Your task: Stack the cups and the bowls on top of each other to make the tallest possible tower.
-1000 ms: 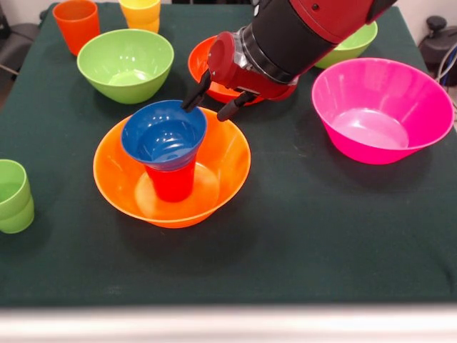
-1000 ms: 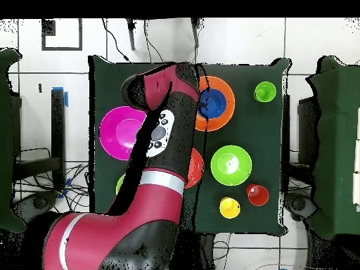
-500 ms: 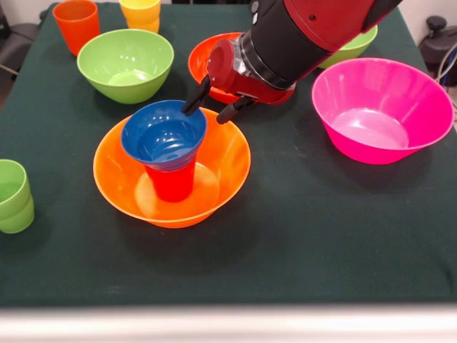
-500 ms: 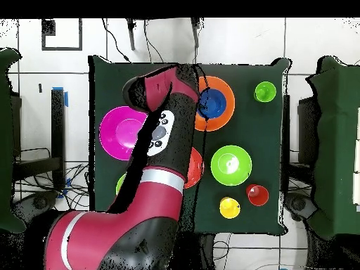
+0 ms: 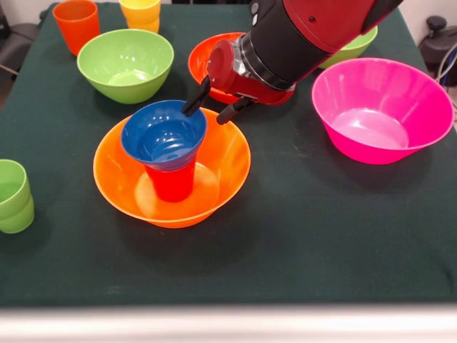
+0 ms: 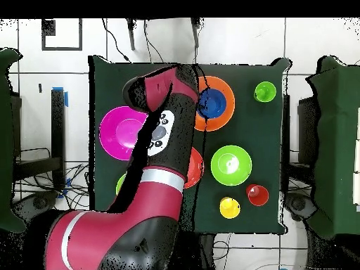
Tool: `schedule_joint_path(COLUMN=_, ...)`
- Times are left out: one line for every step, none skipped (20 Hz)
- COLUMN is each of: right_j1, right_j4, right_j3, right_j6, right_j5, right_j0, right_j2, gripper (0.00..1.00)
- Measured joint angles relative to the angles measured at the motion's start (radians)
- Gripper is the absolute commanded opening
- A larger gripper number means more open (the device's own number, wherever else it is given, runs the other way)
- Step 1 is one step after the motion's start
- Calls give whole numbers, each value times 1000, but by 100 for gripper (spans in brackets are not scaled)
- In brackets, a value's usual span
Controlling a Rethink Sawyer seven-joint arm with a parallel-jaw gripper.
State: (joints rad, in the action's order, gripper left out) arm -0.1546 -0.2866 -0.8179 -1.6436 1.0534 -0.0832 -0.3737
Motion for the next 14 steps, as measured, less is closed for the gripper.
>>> schedule_joint_path(right_j1=1, right_j4=0, right_j3=1, right_j6=-3, right_j5=0, right_j0=0, right_j2=0, gripper=100)
schedule_joint_path(right_j1=2, right_j4=0, right_j3=2, right_j6=-6, right_j5=0, right_j0=0, right_j2=0, gripper=100)
schedule_joint_path(right_j1=3, right_j4=0, right_j3=3, right_j6=-10, right_j5=0, right_j0=0, right_j2=0, gripper=100)
schedule_joint_path(right_j1=6, right_j4=0, right_j3=7, right_j6=-16, right_j5=0, right_j0=0, right_j2=0, gripper=100)
schedule_joint_path(right_j1=10, right_j4=0, right_j3=9, right_j6=-18, right_j5=0, right_j0=-1, right_j2=0, gripper=100)
schedule_joint_path(right_j1=12, right_j4=0, right_j3=11, right_j6=-20, right_j5=0, right_j0=-1, right_j2=0, gripper=100)
schedule_joint_path(right_j1=16, right_j4=0, right_j3=14, right_j6=-21, right_j5=0, right_j0=-1, right_j2=0, gripper=100)
schedule_joint_path(right_j1=20, right_j4=0, right_j3=16, right_j6=-23, right_j5=0, right_j0=-1, right_j2=0, gripper=100)
schedule_joint_path(right_j1=25, right_j4=0, right_j3=19, right_j6=-24, right_j5=0, right_j0=-2, right_j2=0, gripper=100)
schedule_joint_path(right_j1=35, right_j4=0, right_j3=22, right_j6=-28, right_j5=0, right_j0=-2, right_j2=0, gripper=100)
schedule_joint_path(right_j1=38, right_j4=0, right_j3=23, right_j6=-30, right_j5=0, right_j0=-2, right_j2=0, gripper=100)
schedule_joint_path(right_j1=48, right_j4=0, right_j3=23, right_j6=-36, right_j5=0, right_j0=-3, right_j2=0, gripper=0)
schedule_joint_path(right_j1=49, right_j4=0, right_j3=23, right_j6=-36, right_j5=0, right_j0=-3, right_j2=0, gripper=0)
schedule_joint_path(right_j1=49, right_j4=0, right_j3=23, right_j6=-37, right_j5=0, right_j0=-3, right_j2=0, gripper=0)
